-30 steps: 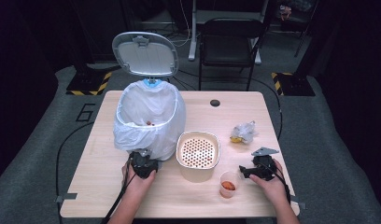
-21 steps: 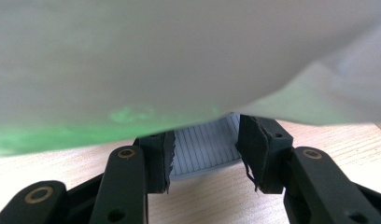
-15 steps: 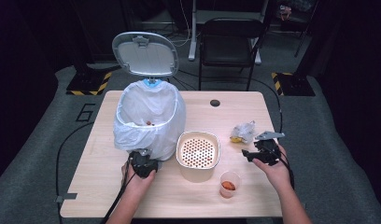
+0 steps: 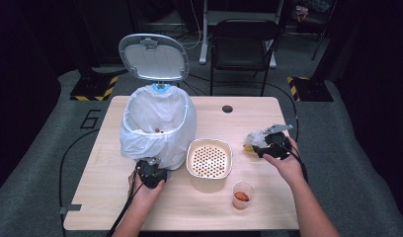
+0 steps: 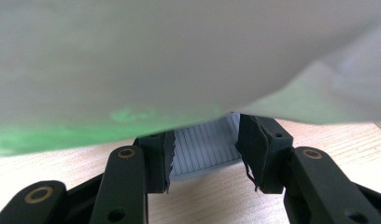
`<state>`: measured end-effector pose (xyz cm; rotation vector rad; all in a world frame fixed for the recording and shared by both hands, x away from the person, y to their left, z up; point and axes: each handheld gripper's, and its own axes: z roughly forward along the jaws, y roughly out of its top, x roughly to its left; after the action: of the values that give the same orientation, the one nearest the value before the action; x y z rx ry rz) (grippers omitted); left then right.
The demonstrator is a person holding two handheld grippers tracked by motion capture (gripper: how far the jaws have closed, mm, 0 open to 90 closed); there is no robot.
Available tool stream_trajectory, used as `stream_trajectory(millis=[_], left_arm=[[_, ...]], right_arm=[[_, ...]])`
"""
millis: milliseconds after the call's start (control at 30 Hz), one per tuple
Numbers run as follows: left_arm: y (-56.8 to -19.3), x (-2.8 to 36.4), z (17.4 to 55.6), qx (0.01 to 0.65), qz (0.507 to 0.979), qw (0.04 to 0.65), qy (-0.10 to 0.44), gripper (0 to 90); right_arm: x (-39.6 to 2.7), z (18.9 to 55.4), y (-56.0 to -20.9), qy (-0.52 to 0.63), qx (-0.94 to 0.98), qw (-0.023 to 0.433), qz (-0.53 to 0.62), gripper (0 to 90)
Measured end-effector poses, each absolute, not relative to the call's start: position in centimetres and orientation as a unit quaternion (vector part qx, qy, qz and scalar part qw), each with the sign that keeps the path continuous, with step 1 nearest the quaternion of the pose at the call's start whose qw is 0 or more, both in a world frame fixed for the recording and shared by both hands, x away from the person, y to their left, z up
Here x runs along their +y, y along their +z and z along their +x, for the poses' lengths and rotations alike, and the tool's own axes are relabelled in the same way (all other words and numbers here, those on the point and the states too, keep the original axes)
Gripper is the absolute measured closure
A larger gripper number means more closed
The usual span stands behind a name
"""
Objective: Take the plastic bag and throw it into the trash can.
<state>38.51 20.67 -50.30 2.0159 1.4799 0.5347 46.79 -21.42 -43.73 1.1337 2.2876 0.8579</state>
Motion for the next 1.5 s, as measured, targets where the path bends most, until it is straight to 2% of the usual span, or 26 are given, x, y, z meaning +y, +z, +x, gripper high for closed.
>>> stream_trajectory(millis=[267,667,800,1100,1500], left_arm=[[-50.3,20.4,38.5,0.568,0.743,0.295,0.195,56.0],[-50.3,20.3,38.5,0.574,0.738,0.299,0.193,56.0],[-50.2,20.5,38.5,0.573,0.746,0.279,0.194,56.0],[-50.2,20.4,38.5,0.571,0.745,0.289,0.186,56.0],[-50.2,20.4,38.5,0.572,0.746,0.28,0.193,56.0]], right_arm=[[-20.5,48.2,-43.1,0.312,0.832,0.225,0.399,33.6],[-19.7,51.1,-42.8,0.319,0.831,0.211,0.404,14.8],[-19.7,51.7,-43.3,0.325,0.832,0.201,0.402,14.2],[-19.8,52.8,-45.0,0.301,0.843,0.191,0.402,14.0],[-21.0,52.1,-47.2,0.286,0.85,0.181,0.404,12.3]])
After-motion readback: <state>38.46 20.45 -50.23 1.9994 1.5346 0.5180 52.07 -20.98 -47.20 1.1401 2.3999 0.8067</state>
